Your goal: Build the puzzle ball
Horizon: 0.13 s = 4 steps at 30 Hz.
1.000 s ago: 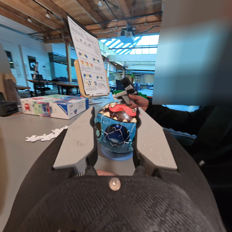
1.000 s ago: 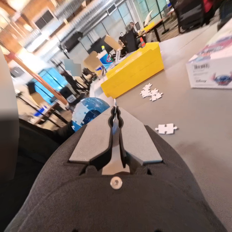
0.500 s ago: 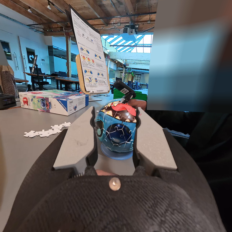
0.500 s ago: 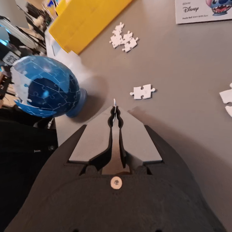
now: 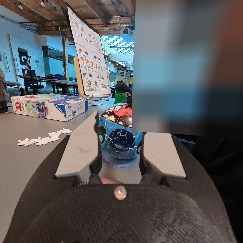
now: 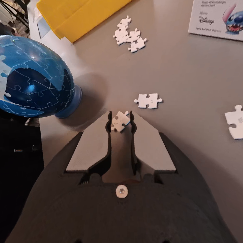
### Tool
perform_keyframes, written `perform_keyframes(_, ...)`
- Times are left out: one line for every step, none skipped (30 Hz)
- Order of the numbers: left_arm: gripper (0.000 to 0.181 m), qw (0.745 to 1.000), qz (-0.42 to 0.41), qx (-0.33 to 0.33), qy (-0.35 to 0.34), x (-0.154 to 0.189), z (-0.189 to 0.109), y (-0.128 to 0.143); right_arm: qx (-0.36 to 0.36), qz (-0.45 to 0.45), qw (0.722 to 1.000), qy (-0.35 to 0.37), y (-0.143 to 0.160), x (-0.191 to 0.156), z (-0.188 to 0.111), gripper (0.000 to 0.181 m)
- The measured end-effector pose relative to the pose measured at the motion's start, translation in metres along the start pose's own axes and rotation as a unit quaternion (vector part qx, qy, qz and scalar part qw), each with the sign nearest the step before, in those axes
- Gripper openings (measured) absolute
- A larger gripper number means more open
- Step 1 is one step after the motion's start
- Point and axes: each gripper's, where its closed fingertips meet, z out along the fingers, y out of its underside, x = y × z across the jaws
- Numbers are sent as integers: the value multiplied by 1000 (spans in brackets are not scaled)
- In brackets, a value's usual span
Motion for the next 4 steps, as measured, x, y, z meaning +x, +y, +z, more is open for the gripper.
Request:
perform_keyframes(64,1000,2,0,-1,0,0,0,14,-8,1000,4,-3,1,-2,26)
perform_keyframes(64,1000,5,1,-2,0,0,0,28,-14,999,9,-5,2,-5,27)
perform_keyframes(64,1000,8,3,-2,1,-1,-1,44,-18,999,10,-9,1,-9,28)
perform_keyframes(65,1000,11,4,-3,2,-1,-1,61,-21,998,8,-13,0,-13,30)
